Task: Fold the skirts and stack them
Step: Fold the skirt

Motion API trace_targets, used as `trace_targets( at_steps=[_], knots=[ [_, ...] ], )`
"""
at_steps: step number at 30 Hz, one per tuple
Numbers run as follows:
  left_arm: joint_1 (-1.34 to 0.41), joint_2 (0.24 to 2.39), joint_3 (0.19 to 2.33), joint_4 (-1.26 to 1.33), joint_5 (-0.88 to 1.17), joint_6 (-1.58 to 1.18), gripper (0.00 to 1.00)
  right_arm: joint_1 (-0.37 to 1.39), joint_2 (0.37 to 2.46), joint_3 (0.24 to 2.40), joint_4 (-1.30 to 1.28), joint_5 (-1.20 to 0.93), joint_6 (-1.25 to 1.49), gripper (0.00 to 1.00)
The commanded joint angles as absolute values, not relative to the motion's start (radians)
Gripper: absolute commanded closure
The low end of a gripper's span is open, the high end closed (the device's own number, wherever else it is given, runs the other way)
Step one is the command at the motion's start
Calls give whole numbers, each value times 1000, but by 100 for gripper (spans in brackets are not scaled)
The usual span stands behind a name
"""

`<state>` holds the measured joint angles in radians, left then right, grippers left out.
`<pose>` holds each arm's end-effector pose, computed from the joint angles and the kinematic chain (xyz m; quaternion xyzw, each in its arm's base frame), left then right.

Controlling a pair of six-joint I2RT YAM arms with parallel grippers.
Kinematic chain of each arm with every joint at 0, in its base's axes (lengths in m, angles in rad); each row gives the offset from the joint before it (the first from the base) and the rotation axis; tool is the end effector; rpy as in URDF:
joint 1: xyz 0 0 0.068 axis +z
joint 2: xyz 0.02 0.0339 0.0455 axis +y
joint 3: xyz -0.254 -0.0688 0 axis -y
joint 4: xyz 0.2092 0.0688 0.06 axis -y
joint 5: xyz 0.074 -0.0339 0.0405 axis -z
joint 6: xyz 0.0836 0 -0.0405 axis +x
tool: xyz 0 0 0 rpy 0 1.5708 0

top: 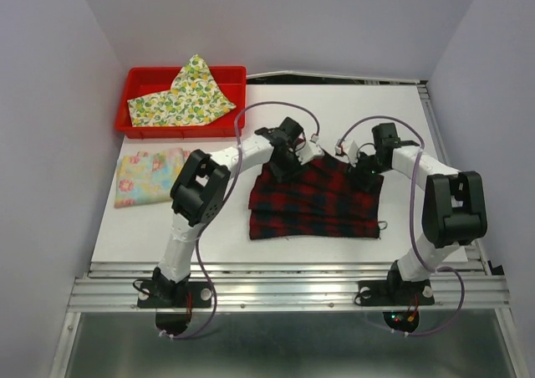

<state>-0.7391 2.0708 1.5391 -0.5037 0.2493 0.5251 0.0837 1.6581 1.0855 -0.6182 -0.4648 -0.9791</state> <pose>0.3051 -0.3060 0.1487 0.5919 0.7526 -0.1472 0.2482 0.3015 0.0629 0.1655 -0.5217 0.8018 0.1243 0.2636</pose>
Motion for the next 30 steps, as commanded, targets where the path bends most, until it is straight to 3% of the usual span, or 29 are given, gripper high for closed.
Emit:
trace_targets(
  at_steps=[1,7,9,12,14,19,21,24,30],
  knots=[
    [-652,2239,1851,-567,95,626,49,72,1655,1034,-580,-400,-960,41],
    [-548,2451,2429,-577,132,499,43,156,1582,937,-650,-411,-814,44],
    [-514,2415,2470,-537,208,367,41,227,1563,933,-661,-443,-661,44],
    [-479,2209,2303,-438,356,244,40,273,1569,957,-629,-486,-482,45],
    [-443,2084,2052,-332,472,117,39,282,1595,1003,-618,-508,-320,41],
    [-382,1699,1480,-141,606,-110,41,282,1559,1103,-526,-338,-100,32],
    [-374,1588,1352,-92,608,-193,44,282,1528,1163,-491,-292,-45,31],
    [-374,1513,1131,-25,601,-314,57,291,1537,1262,-494,-276,-3,33],
    [-387,1529,980,115,630,-474,64,377,1632,1385,-567,-236,92,36]
  ],
)
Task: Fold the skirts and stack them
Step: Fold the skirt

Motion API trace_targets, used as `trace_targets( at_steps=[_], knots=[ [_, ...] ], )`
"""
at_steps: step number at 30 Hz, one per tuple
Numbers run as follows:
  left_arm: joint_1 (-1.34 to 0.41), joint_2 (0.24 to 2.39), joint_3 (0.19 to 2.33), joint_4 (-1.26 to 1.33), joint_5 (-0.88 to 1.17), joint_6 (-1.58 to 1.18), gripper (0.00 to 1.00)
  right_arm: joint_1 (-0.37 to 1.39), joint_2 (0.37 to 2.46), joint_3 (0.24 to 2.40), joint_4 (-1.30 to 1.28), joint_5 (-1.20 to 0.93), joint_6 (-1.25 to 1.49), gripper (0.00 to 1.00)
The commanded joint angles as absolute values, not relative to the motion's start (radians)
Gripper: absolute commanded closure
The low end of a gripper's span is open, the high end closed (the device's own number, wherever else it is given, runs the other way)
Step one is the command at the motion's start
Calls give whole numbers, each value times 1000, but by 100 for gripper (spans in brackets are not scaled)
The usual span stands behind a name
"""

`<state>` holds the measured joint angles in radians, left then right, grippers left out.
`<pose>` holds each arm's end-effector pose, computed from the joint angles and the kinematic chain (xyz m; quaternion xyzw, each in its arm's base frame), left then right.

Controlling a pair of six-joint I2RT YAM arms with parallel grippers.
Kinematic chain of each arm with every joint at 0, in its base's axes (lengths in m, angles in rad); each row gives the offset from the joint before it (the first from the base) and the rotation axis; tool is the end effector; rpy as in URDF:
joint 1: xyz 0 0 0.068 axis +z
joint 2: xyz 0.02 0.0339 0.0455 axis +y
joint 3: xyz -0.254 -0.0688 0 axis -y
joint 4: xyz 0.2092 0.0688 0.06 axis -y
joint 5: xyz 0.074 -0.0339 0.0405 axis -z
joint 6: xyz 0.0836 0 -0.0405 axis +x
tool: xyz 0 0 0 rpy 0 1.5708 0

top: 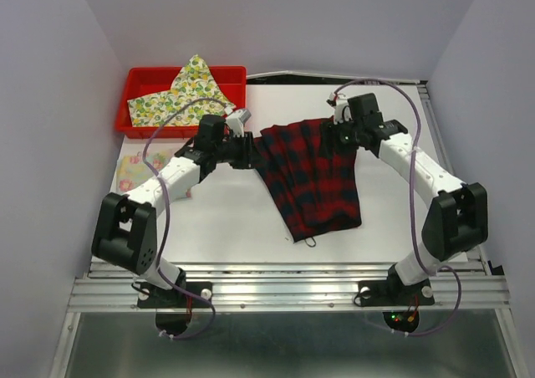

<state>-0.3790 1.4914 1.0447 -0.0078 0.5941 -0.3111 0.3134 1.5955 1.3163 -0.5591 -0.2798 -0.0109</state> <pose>0.3015 -0.1704 0.2675 0.1825 0.8054 -0.4049 0.3926 0.3231 0.1290 0.2527 -0.1985 0.9044 0.1821 0.3309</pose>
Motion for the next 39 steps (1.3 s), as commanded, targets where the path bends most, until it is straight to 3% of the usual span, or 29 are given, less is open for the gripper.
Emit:
trace_targets(
  at_steps=[1,8,13,17,28,37,39],
  knots=[
    [-391,1535,951,150,626,-489,66,397,1658,1390,-569,-209,104,36],
    [-408,1663,936,238,643,-551,73,555,1798,1440,-548,-63,129,36],
    [-420,1770,976,255,649,-566,75,591,1890,1508,-577,34,129,27],
    [-431,1830,996,270,647,-592,75,621,1951,1546,-597,66,123,26],
    [-448,1887,999,288,646,-627,76,649,2048,1589,-603,146,129,34],
    [-463,1830,939,331,641,-644,76,658,2042,1594,-609,138,138,33],
    [-460,1853,945,330,640,-643,76,658,2039,1605,-617,133,141,25]
  ],
)
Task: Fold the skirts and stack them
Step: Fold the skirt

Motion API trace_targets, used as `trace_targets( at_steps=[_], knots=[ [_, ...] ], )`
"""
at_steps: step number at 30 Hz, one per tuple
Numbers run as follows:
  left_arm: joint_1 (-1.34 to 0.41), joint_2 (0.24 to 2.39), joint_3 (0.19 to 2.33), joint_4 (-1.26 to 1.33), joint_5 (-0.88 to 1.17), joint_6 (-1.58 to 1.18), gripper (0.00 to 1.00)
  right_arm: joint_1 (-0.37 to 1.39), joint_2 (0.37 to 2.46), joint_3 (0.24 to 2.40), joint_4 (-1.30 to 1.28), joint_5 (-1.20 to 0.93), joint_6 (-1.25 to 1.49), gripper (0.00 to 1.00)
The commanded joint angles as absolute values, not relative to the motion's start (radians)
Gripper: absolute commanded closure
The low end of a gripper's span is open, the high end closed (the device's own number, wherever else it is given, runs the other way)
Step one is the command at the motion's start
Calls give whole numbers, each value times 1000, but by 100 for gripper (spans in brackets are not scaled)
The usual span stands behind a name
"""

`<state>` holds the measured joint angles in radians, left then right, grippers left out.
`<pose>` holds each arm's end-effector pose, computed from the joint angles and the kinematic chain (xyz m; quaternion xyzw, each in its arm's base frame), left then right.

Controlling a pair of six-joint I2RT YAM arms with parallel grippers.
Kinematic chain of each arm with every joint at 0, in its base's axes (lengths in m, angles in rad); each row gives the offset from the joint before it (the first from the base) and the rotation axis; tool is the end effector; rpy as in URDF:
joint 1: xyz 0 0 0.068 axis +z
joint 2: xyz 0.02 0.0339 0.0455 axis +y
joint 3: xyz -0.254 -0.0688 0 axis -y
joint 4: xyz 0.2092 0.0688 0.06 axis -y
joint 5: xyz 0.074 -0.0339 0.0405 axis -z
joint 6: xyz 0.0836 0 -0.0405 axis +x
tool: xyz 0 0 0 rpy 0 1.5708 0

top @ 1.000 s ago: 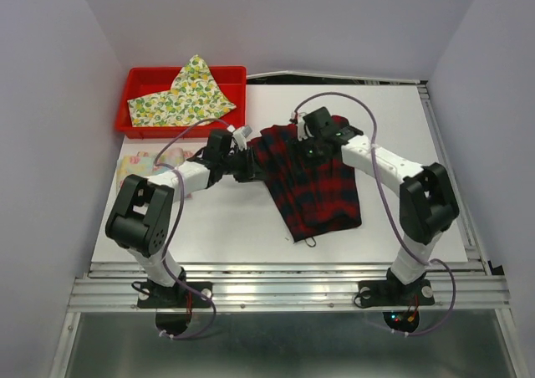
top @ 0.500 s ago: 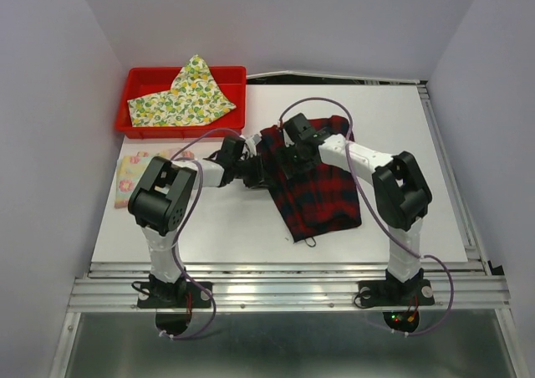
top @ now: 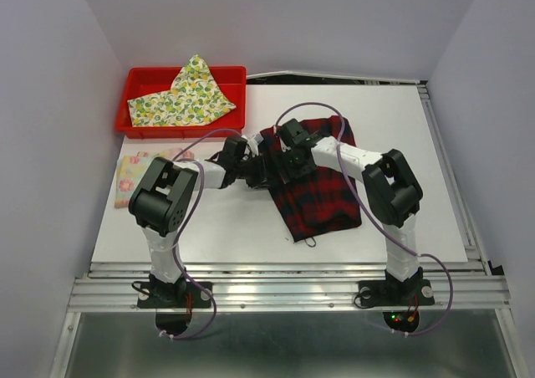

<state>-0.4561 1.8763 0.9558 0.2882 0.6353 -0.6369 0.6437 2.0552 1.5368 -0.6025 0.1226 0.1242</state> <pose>0.3236 -0.2140 0.1421 0.0642 0.8566 -0.4613 0.2222 0.3405 0.2427 0.1454 -0.2367 0.9438 0.0280 0.2288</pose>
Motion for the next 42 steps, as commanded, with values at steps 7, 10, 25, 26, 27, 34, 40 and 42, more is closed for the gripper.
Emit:
trace_targets(
  at_steps=[7,10,25,26,27,34,40,42],
  knots=[
    [-454,1925,969,322,630,-643,77,667,2031,1635,-634,110,123,23],
    [-453,1937,976,315,626,-643,77,667,2075,1649,-646,106,117,30],
    [-436,1948,968,290,589,-629,78,658,2079,1677,-634,104,94,99],
    [-433,1950,966,290,588,-627,78,658,2059,1687,-637,71,98,99],
    [-431,1951,965,290,588,-627,78,647,2045,1690,-635,49,104,99],
    [-426,1953,962,290,588,-627,79,598,1973,1695,-652,-152,172,99],
    [-426,1951,959,287,581,-623,80,589,1956,1712,-661,-256,219,99],
    [-426,1954,959,285,580,-620,80,580,1954,1710,-661,-297,244,99]
  ],
)
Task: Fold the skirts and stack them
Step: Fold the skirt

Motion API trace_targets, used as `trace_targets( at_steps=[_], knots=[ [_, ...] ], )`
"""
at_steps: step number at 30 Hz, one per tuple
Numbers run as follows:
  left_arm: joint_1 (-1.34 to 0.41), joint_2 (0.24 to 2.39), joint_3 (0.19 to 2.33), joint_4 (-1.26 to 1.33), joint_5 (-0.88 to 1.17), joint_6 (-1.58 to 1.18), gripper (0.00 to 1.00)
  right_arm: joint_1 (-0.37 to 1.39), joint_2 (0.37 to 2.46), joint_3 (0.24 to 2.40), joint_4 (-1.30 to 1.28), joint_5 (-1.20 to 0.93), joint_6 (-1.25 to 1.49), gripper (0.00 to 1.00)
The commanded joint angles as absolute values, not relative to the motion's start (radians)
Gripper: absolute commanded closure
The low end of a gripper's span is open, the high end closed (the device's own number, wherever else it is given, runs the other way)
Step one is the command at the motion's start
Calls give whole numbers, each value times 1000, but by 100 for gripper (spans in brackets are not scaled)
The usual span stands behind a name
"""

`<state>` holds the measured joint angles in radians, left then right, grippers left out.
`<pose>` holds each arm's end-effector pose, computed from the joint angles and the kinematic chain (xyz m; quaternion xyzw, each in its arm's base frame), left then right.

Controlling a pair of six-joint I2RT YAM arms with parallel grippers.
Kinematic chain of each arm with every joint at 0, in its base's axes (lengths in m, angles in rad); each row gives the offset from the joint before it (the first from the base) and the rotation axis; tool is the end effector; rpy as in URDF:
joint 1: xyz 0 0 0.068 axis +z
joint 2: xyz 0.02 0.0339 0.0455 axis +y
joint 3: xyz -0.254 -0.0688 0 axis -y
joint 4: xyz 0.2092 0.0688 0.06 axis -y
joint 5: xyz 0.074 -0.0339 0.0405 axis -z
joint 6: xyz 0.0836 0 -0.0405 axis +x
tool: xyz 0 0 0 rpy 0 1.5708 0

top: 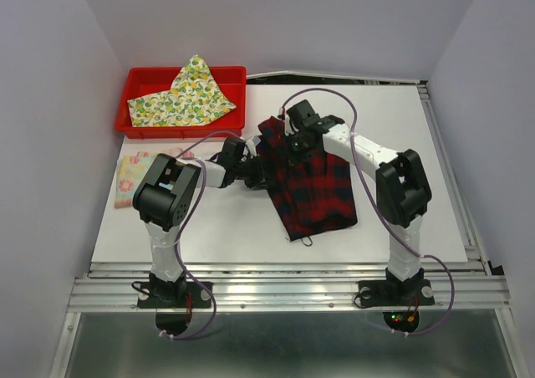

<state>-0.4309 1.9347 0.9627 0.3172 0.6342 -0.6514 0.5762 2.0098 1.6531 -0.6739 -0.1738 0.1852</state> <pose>0.3337 -0.2079 0.1258 0.0433 0.8622 -0.4561 0.2160 0.3488 0.2439 0.1925 -0.2092 0.9373 0.1764 0.2157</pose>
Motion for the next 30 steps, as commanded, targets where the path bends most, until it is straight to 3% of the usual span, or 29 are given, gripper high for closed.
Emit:
trace_targets(
  at_steps=[1,20,25,27,28,29,30],
  knots=[
    [-426,1957,960,285,580,-620,80,569,1959,1709,-661,-313,261,99],
    [-426,1962,962,287,589,-620,81,471,2163,1700,-604,-577,529,99],
    [-426,1968,959,285,586,-620,81,471,2189,1609,-512,-684,591,99],
    [-426,1970,959,281,575,-618,80,462,2192,1612,-514,-672,565,76],
    [-426,1971,962,275,574,-617,80,442,2183,1612,-514,-678,549,50],
    [-426,1971,962,273,574,-617,79,431,2183,1618,-515,-689,528,36],
    [-425,1971,965,270,571,-615,79,422,2169,1634,-555,-672,494,28]
  ],
)
